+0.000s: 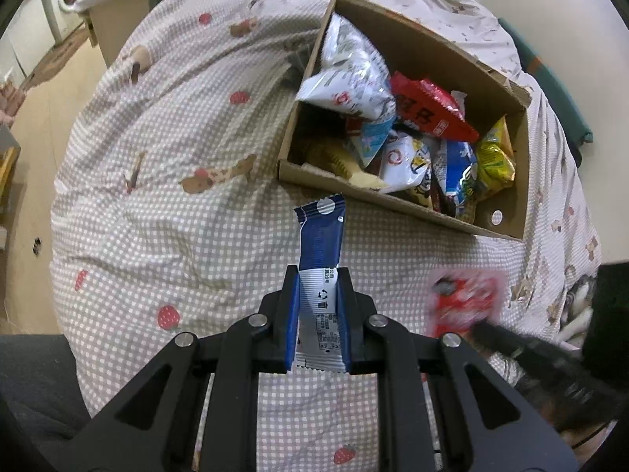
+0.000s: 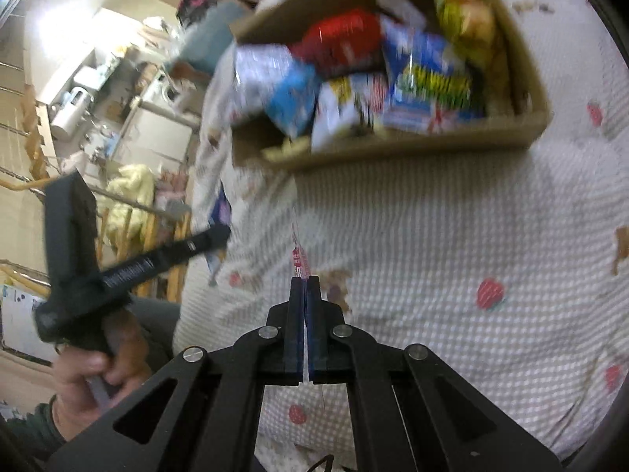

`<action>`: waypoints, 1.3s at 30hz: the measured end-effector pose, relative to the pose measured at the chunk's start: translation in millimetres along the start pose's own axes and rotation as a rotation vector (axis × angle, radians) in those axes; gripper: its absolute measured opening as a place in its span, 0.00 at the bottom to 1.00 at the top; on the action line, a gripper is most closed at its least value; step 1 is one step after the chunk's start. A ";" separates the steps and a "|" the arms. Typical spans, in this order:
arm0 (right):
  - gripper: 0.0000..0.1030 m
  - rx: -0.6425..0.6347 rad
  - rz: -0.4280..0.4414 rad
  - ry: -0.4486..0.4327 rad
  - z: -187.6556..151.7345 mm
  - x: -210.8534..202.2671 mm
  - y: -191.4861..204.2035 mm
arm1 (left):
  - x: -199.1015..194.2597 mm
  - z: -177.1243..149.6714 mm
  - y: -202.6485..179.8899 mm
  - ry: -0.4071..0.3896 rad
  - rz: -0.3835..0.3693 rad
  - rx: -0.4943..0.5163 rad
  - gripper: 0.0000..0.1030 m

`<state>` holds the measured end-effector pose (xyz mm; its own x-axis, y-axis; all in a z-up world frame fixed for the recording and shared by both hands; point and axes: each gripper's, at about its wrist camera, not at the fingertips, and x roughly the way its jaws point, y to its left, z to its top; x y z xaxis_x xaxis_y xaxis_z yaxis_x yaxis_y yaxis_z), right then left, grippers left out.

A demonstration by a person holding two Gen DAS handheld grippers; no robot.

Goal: Organize snacks
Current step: 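Carry the stick packet over the box with the left tool while the right tool carries the pink packet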

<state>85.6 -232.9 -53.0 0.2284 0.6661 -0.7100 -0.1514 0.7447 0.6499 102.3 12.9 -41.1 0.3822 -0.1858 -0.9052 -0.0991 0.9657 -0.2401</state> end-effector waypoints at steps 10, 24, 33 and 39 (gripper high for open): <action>0.00 0.022 0.038 -0.160 37.7 -38.8 -13.0 | -6.2 8.9 -8.7 -0.058 0.040 0.038 0.14; 0.00 0.037 0.097 -0.344 108.3 -68.9 -42.4 | -7.3 83.1 -81.5 -0.161 0.042 0.174 0.14; 0.00 0.054 0.017 -0.371 134.0 -54.7 -64.3 | 26.3 109.5 -117.1 -0.171 0.075 0.212 0.14; 0.00 0.069 -0.021 -0.354 134.1 -45.3 -69.8 | 41.7 117.9 -125.7 -0.173 0.113 0.228 0.14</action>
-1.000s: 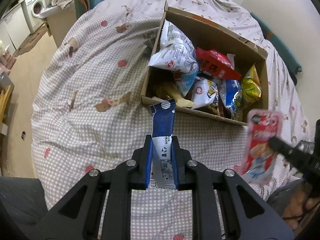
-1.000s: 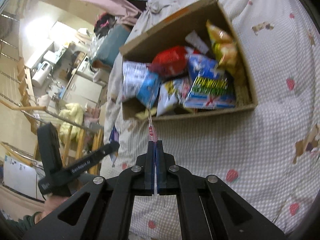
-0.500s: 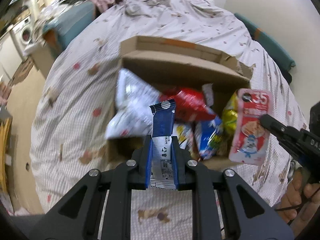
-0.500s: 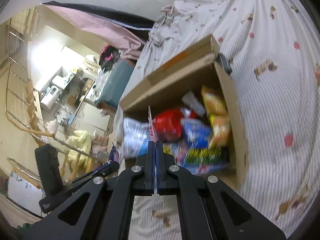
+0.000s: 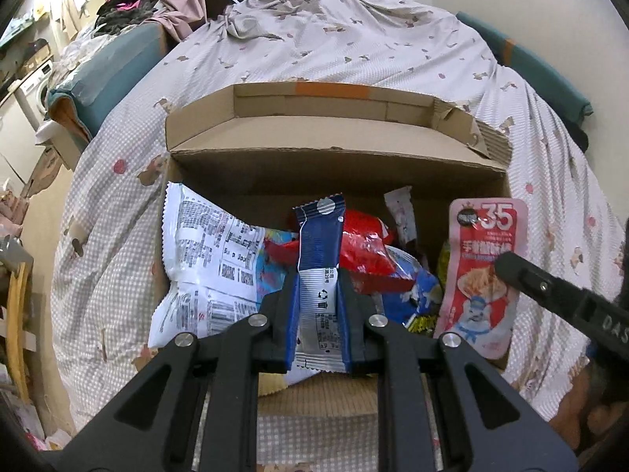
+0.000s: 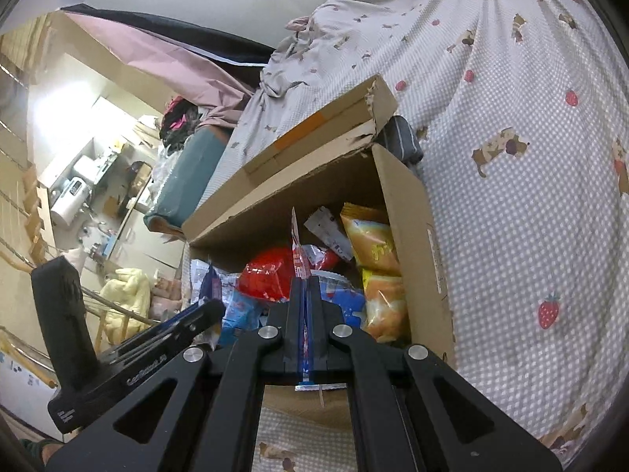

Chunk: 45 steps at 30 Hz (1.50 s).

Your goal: Organize snacks

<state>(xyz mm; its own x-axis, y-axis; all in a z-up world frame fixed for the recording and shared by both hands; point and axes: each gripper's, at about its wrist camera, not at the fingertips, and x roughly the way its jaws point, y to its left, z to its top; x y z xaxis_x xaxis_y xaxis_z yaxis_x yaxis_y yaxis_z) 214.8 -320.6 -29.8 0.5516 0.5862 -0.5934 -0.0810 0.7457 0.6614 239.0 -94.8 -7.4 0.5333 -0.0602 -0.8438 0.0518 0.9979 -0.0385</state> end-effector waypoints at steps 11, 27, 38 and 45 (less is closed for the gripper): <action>0.01 0.014 -0.002 0.056 -2.7 13.0 0.2 | 19.5 -0.7 1.4 0.030 0.029 -0.002 0.15; 0.45 -0.015 0.044 -0.010 1.3 1.1 15.2 | -1.3 -0.7 5.1 -0.019 0.013 0.001 0.77; 1.00 -0.150 -0.128 -0.180 -10.0 -43.1 40.0 | -40.2 -10.5 25.5 -0.075 0.032 -0.017 0.77; 1.00 -0.186 -0.148 -0.222 -28.2 -72.9 53.5 | -70.0 -36.8 40.3 -0.127 0.031 -0.015 0.93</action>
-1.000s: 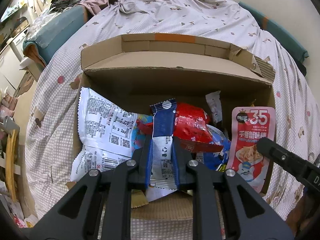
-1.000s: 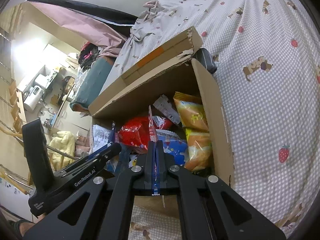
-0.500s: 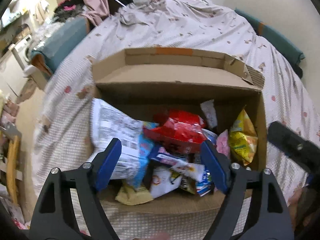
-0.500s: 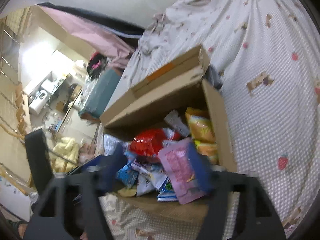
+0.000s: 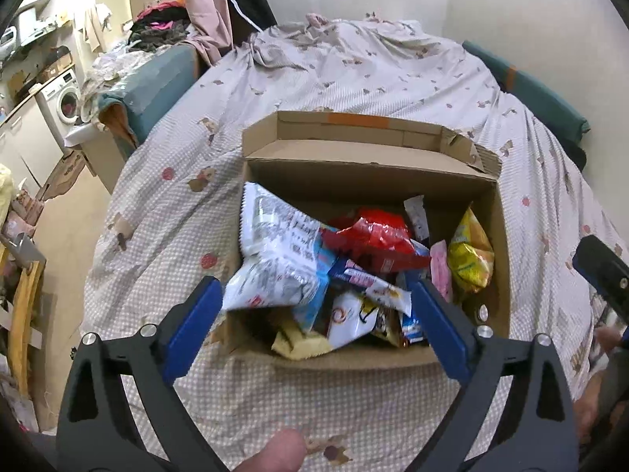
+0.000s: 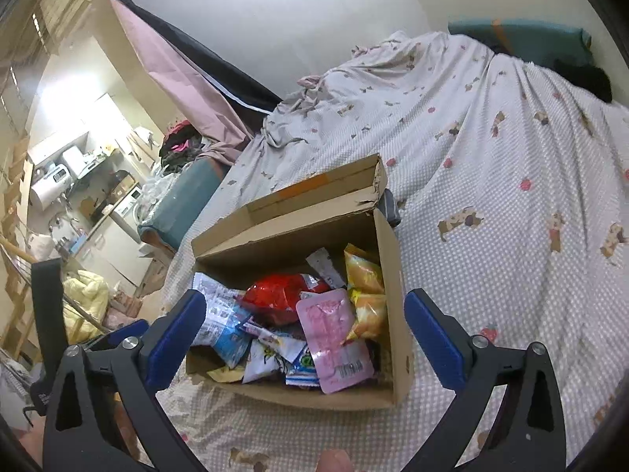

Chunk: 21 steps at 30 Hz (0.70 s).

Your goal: Organize snacks

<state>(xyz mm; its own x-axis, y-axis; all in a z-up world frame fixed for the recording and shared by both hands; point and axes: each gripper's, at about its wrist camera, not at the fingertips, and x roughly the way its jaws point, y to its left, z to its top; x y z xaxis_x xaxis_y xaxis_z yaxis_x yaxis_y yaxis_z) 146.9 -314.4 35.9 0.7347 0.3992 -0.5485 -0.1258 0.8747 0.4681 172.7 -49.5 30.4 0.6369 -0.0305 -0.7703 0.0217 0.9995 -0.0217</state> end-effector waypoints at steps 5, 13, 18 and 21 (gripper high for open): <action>1.00 -0.082 -0.085 -0.009 -17.9 -20.5 13.0 | -23.6 -22.2 8.0 -0.050 0.027 0.017 1.00; 1.00 -0.166 -0.144 -0.011 -51.5 -45.5 33.7 | -46.0 -58.9 29.3 -0.056 0.034 -0.027 1.00; 1.00 -0.195 -0.166 0.004 -72.5 -51.1 48.3 | -55.5 -81.4 37.1 -0.053 0.059 -0.038 1.00; 1.00 -0.216 -0.181 0.011 -83.5 -52.2 55.0 | -59.2 -93.1 44.4 -0.061 0.043 -0.073 1.00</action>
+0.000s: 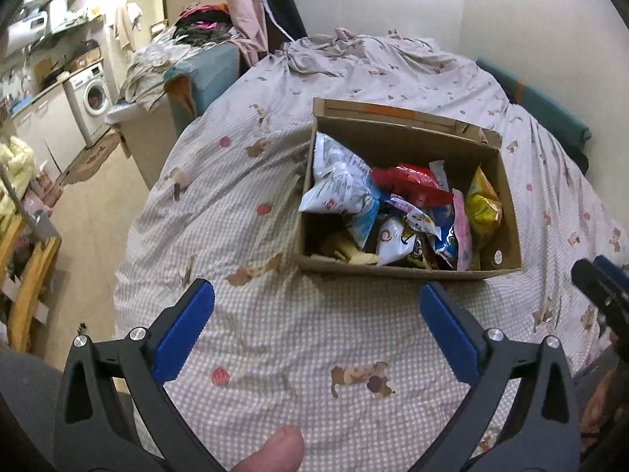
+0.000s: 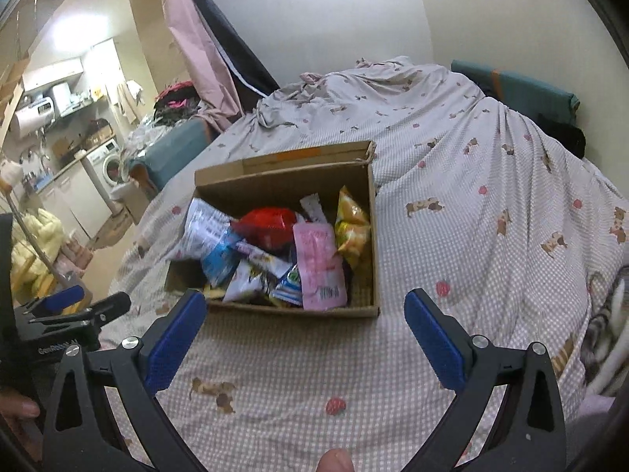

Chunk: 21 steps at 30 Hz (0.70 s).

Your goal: Organize snacks

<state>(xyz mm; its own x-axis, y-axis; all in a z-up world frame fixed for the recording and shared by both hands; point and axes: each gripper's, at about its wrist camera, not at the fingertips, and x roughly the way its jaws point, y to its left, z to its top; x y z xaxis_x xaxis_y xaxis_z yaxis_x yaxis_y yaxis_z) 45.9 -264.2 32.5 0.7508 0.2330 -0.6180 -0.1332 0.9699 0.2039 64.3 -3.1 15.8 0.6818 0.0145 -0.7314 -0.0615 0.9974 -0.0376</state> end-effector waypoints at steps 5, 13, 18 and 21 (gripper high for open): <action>1.00 -0.024 -0.027 0.004 -10.4 4.4 9.2 | -0.2 -6.2 2.9 -0.010 0.000 -0.026 1.00; 1.00 -0.086 -0.068 0.013 -14.9 16.7 19.6 | -0.8 -7.7 0.8 -0.029 0.006 -0.020 1.00; 1.00 -0.085 -0.086 0.027 -16.6 19.4 18.8 | -0.9 -8.9 1.3 -0.026 0.004 -0.021 1.00; 1.00 -0.077 -0.088 0.025 -15.9 19.9 17.0 | -0.4 -9.5 0.2 -0.025 0.004 -0.015 1.00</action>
<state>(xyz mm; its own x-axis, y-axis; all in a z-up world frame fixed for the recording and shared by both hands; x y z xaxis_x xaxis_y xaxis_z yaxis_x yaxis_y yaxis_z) 48.4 -242.0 11.6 0.7453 0.1476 -0.6502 -0.1179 0.9890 0.0894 57.0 -3.5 9.6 0.6992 0.0201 -0.7146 -0.0745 0.9962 -0.0450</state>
